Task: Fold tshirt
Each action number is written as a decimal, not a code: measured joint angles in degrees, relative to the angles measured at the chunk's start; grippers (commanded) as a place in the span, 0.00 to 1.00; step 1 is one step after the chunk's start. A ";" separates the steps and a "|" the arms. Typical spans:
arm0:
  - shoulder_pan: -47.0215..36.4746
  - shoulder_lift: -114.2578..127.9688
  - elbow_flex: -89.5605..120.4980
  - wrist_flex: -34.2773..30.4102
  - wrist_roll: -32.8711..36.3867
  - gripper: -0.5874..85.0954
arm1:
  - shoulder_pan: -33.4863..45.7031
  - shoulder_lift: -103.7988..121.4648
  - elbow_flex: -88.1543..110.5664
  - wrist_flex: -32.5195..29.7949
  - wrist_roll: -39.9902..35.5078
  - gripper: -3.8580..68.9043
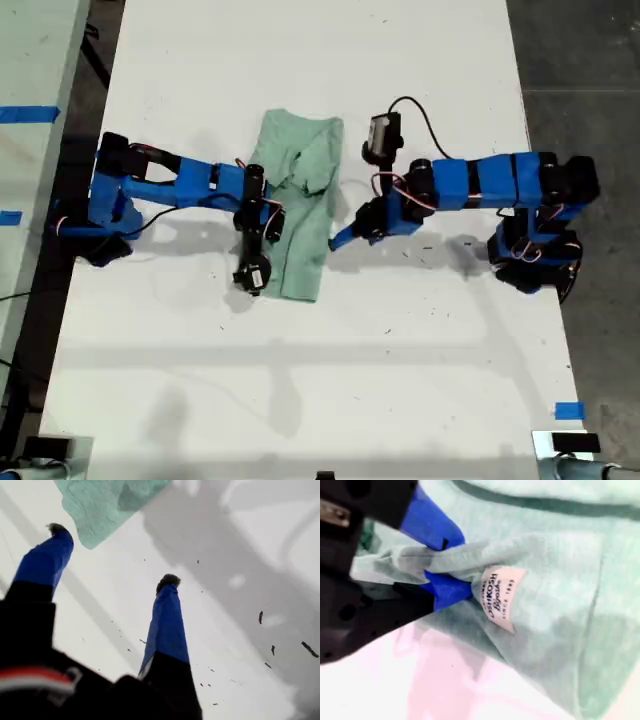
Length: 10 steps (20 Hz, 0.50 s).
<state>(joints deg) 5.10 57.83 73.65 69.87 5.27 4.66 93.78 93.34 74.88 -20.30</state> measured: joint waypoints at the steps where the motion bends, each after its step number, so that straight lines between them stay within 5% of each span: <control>1: 0.09 -1.58 -1.14 -0.09 0.09 0.01 | 0.00 0.00 0.18 0.00 0.18 0.48; 3: 0.09 -2.64 -1.49 -0.09 0.18 0.02 | 0.00 -0.09 0.53 0.00 0.35 0.48; 6: -0.09 -0.88 -2.20 2.11 0.26 0.22 | -0.18 0.00 0.53 0.00 0.44 0.48; 10: 0.00 5.98 -3.69 14.24 0.35 0.33 | -0.35 0.00 0.53 0.00 0.44 0.48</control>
<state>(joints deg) 5.10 63.81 69.96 84.11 5.62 4.31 93.78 93.87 74.88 -19.86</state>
